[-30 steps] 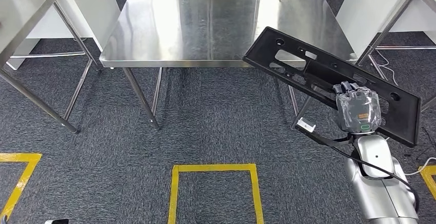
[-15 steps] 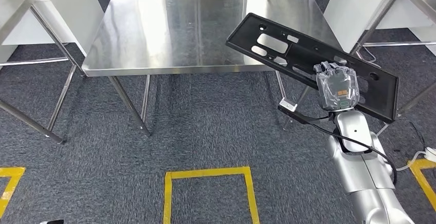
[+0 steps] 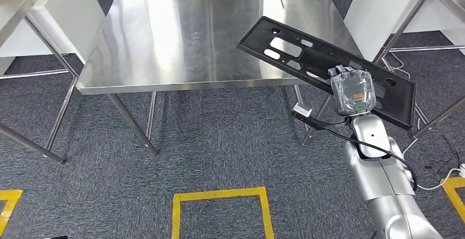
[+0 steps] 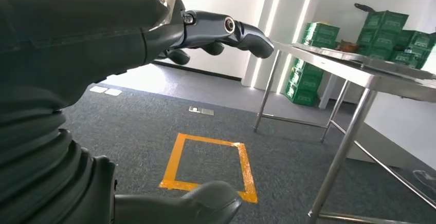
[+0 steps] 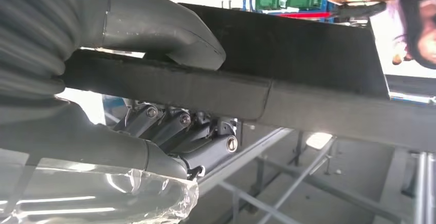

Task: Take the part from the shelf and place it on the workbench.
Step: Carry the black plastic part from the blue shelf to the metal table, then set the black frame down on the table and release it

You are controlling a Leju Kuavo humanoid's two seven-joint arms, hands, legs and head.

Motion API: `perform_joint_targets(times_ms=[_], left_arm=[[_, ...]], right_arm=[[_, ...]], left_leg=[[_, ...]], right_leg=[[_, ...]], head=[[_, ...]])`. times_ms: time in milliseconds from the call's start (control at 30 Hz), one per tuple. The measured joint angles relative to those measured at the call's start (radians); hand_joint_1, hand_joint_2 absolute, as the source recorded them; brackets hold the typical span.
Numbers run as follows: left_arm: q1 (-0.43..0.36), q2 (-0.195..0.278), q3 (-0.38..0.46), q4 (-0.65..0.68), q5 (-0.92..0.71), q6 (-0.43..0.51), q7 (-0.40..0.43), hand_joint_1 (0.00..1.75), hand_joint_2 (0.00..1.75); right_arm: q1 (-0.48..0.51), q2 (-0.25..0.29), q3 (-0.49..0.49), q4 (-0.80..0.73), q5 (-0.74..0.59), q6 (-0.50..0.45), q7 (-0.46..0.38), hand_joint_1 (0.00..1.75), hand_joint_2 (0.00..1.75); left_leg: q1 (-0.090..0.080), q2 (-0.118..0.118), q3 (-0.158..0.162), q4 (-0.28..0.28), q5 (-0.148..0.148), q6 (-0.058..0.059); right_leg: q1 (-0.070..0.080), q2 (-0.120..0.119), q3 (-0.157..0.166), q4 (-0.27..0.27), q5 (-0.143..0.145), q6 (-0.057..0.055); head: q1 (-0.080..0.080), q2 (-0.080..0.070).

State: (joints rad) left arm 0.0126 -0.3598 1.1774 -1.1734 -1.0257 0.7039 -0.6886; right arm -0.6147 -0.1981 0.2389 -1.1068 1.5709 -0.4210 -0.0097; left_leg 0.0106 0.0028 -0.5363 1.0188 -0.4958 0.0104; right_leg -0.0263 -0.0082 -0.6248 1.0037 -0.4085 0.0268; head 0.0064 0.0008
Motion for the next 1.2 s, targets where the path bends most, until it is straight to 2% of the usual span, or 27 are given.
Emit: perform_joint_targets(times_ms=[33, 67, 133, 167, 200, 233, 267, 333, 367, 400, 433, 500, 567, 600, 667, 700, 733, 767, 833, 867, 900, 933, 1000, 1067, 1100, 1167, 1200], left_arm=[[-0.002, 0.000, 0.000, 0.000, 0.000, 0.000, 0.000, 0.00, 1.75], [-0.004, 0.000, 0.001, 0.000, -0.001, 0.000, 0.000, 0.00, 1.75], [-0.006, 0.000, 0.004, 0.000, -0.004, 0.000, 0.000, 0.00, 1.75], [-0.006, 0.000, 0.007, 0.000, -0.007, 0.000, 0.000, 0.00, 1.75], [-0.006, 0.000, 0.009, 0.000, -0.009, 0.000, 0.000, 0.00, 1.75], [-0.006, 0.000, 0.011, 0.000, -0.011, 0.000, 0.000, 0.00, 1.75], [-0.007, 0.000, 0.013, 0.000, -0.013, 0.000, 0.000, 0.00, 1.75], [-0.007, 0.001, 0.017, 0.000, -0.016, 0.000, 0.000, 0.00, 1.75], [-0.007, 0.002, 0.018, -0.001, -0.018, 0.000, 0.000, 0.00, 1.75], [-0.008, 0.003, 0.018, -0.001, -0.020, 0.000, 0.000, 0.00, 1.75], [-0.009, 0.004, 0.019, -0.001, -0.021, 0.000, 0.000, 0.00, 1.75], [-0.012, 0.003, 0.019, -0.001, -0.026, 0.000, 0.000, 0.00, 1.75], [-0.015, 0.002, 0.019, -0.001, -0.031, 0.000, 0.000, 0.00, 1.75], [-0.017, 0.002, 0.019, -0.001, -0.032, 0.000, 0.000, 0.00, 1.75], [-0.020, 0.001, 0.019, -0.001, -0.033, 0.000, 0.000, 0.00, 1.75], [-0.021, 0.001, 0.020, 0.000, -0.033, 0.000, 0.000, 0.00, 1.75], [-0.021, 0.000, 0.022, 0.000, -0.033, 0.000, 0.000, 0.00, 1.75], [-0.021, 0.000, 0.023, 0.001, -0.033, 0.000, 0.000, 0.00, 1.75], [-0.022, 0.000, 0.027, 0.002, -0.033, 0.000, 0.000, 0.00, 1.75], [-0.024, 0.000, 0.028, 0.003, -0.034, 0.000, 0.000, 0.00, 1.75], [-0.026, 0.000, 0.029, 0.003, -0.035, 0.000, 0.000, 0.00, 1.75], [-0.027, 0.000, 0.030, 0.004, -0.036, 0.000, 0.000, 0.00, 1.75], [-0.029, 0.000, 0.030, 0.005, -0.039, 0.000, 0.000, 0.00, 1.75], [-0.028, 0.000, 0.033, 0.008, -0.043, 0.000, 0.000, 0.00, 1.75], [-0.028, 0.000, 0.036, 0.009, -0.046, 0.000, 0.000, 0.00, 1.75], [-0.028, 0.000, 0.041, 0.012, -0.050, 0.000, 0.000, 0.00, 1.75], [-0.028, 0.000, 0.043, 0.014, -0.051, 0.000, 0.000, 0.00, 1.75]], right_arm=[[-0.011, 0.002, 0.001, 0.006, 0.000, 0.001, 0.002, 1.75, 1.75], [-0.026, 0.006, 0.002, 0.015, 0.000, 0.003, 0.005, 1.75, 1.75], [-0.057, 0.020, 0.004, 0.046, 0.000, 0.009, 0.020, 1.75, 1.75], [-0.069, 0.029, 0.008, 0.065, 0.000, 0.014, 0.030, 1.75, 1.75], [-0.080, 0.039, 0.015, 0.085, 0.000, 0.020, 0.041, 1.75, 1.75], [-0.090, 0.050, 0.025, 0.107, 0.000, 0.027, 0.052, 1.75, 1.75], [-0.101, 0.061, 0.037, 0.128, 0.000, 0.033, 0.062, 1.75, 1.75], [-0.123, 0.086, 0.064, 0.169, 0.000, 0.040, 0.080, 1.75, 1.75], [-0.133, 0.100, 0.078, 0.188, 0.000, 0.042, 0.087, 1.75, 1.75], [-0.141, 0.114, 0.091, 0.206, 0.000, 0.044, 0.093, 1.75, 1.75], [-0.150, 0.128, 0.104, 0.225, 0.001, 0.046, 0.098, 1.75, 1.75], [-0.168, 0.154, 0.129, 0.254, 0.001, 0.048, 0.103, 1.75, 1.75], [-0.189, 0.175, 0.151, 0.279, 0.001, 0.047, 0.104, 1.75, 1.75], [-0.198, 0.183, 0.161, 0.291, 0.000, 0.047, 0.104, 1.75, 1.75], [-0.211, 0.197, 0.182, 0.319, 0.000, 0.048, 0.106, 1.75, 1.75], [-0.213, 0.204, 0.194, 0.333, 0.000, 0.048, 0.107, 1.75, 1.75], [-0.214, 0.211, 0.207, 0.347, 0.000, 0.048, 0.109, 1.75, 1.75], [-0.217, 0.219, 0.220, 0.360, 0.000, 0.048, 0.110, 1.75, 1.75], [-0.230, 0.234, 0.241, 0.382, 0.000, 0.049, 0.110, 1.75, 1.75], [-0.240, 0.243, 0.250, 0.392, 0.000, 0.049, 0.110, 1.75, 1.75], [-0.248, 0.252, 0.258, 0.400, 0.000, 0.049, 0.110, 1.75, 1.75], [-0.255, 0.260, 0.264, 0.408, 0.000, 0.050, 0.110, 1.75, 1.75], [-0.268, 0.277, 0.281, 0.428, -0.010, 0.050, 0.114, 1.75, 1.75], [-0.291, 0.296, 0.305, 0.454, -0.025, 0.050, 0.121, 1.75, 1.75], [-0.304, 0.305, 0.316, 0.467, -0.029, 0.049, 0.124, 1.75, 1.75], [-0.321, 0.320, 0.334, 0.488, -0.033, 0.049, 0.125, 1.75, 1.75], [-0.324, 0.325, 0.341, 0.497, -0.033, 0.050, 0.125, 1.75, 1.75]], left_leg=[[0.002, 0.000, -0.021, 0.037, 0.000, -0.004], [0.004, 0.000, -0.056, 0.093, -0.007, -0.009], [0.004, -0.001, -0.148, 0.227, -0.047, -0.018], [0.004, -0.001, -0.189, 0.274, -0.071, -0.020], [0.004, -0.001, -0.217, 0.291, -0.082, -0.019], [0.003, -0.001, -0.228, 0.276, -0.072, -0.016], [0.001, -0.001, -0.222, 0.227, -0.036, -0.008], [-0.010, -0.003, -0.186, 0.082, 0.073, 0.015], [-0.015, -0.004, -0.170, 0.027, 0.111, 0.026], [-0.020, -0.005, -0.159, -0.006, 0.132, 0.033], [-0.023, -0.007, -0.154, -0.017, 0.136, 0.036], [-0.021, -0.005, -0.139, -0.025, 0.137, 0.038], [-0.014, -0.004, -0.120, -0.039, 0.136, 0.045], [-0.011, -0.005, -0.113, -0.044, 0.134, 0.048], [-0.010, -0.009, -0.103, -0.044, 0.123, 0.052], [-0.009, -0.011, -0.097, -0.043, 0.117, 0.050], [-0.008, -0.013, -0.090, -0.042, 0.110, 0.047], [-0.007, -0.015, -0.083, -0.040, 0.102, 0.043], [-0.006, -0.016, -0.070, -0.030, 0.084, 0.031], [-0.007, -0.015, -0.068, -0.024, 0.074, 0.024], [-0.009, -0.015, -0.068, -0.019, 0.067, 0.019], [-0.010, -0.014, -0.068, -0.016, 0.062, 0.014], [-0.004, -0.013, -0.069, -0.013, 0.055, 0.005], [0.001, -0.010, -0.088, 0.029, 0.031, -0.007], [0.003, -0.009, -0.113, 0.077, 0.011, -0.013], [0.004, -0.007, -0.185, 0.204, -0.032, -0.020], [0.006, -0.006, -0.217, 0.250, -0.039, -0.022]], right_leg=[[-0.001, 0.003, 0.007, -0.001, -0.004, -0.007], [-0.003, 0.005, 0.015, -0.002, -0.008, -0.014], [0.000, 0.009, 0.026, -0.002, -0.019, -0.029], [0.003, 0.012, 0.033, -0.002, -0.025, -0.034], [0.006, 0.015, 0.042, -0.002, -0.032, -0.037], [0.009, 0.019, 0.052, -0.003, -0.039, -0.039], [0.012, 0.022, 0.062, -0.003, -0.046, -0.040], [0.018, 0.029, 0.079, -0.003, -0.060, -0.038], [0.021, 0.032, 0.083, -0.003, -0.066, -0.036], [0.024, 0.035, 0.086, -0.004, -0.073, -0.032], [0.026, 0.037, 0.087, -0.004, -0.077, -0.027], [0.030, 0.037, 0.089, -0.006, -0.088, -0.017], [0.032, 0.031, 0.066, 0.045, -0.111, -0.014], [0.030, 0.027, 0.034, 0.103, -0.131, -0.014], [0.024, 0.024, -0.052, 0.242, -0.167, -0.011], [0.021, 0.023, -0.085, 0.282, -0.169, -0.005], [0.017, 0.022, -0.100, 0.284, -0.153, 0.005], [0.012, 0.021, -0.094, 0.244, -0.120, 0.017], [0.004, 0.013, -0.047, 0.101, -0.036, 0.038], [0.002, 0.010, -0.025, 0.044, -0.009, 0.039], [0.001, 0.008, -0.012, 0.012, 0.005, 0.034], [0.003, 0.008, -0.008, 0.003, 0.005, 0.024], [0.003, 0.010, -0.005, 0.003, 0.001, 0.005], [0.000, 0.014, 0.002, 0.003, -0.004, -0.011], [-0.001, 0.015, 0.007, 0.002, -0.008, -0.019], [0.001, 0.016, 0.017, 0.002, -0.017, -0.030], [0.003, 0.016, 0.022, 0.002, -0.022, -0.033]], head=[[-0.001, 0.000], [-0.002, 0.000], [-0.005, 0.000], [-0.005, 0.000], [-0.005, 0.000], [-0.005, 0.000], [-0.005, 0.000], [-0.005, 0.000], [-0.005, 0.000], [-0.004, 0.000], [-0.004, 0.000], [-0.005, 0.000], [-0.005, 0.000], [-0.005, 0.000], [-0.005, 0.000], [-0.005, 0.000], [-0.004, 0.000], [-0.004, 0.000], [-0.004, 0.000], [-0.003, 0.000], [-0.003, 0.000], [-0.003, 0.000], [-0.003, 0.000], [-0.005, 0.000], [-0.006, 0.000], [-0.007, 0.000], [-0.007, 0.000]])
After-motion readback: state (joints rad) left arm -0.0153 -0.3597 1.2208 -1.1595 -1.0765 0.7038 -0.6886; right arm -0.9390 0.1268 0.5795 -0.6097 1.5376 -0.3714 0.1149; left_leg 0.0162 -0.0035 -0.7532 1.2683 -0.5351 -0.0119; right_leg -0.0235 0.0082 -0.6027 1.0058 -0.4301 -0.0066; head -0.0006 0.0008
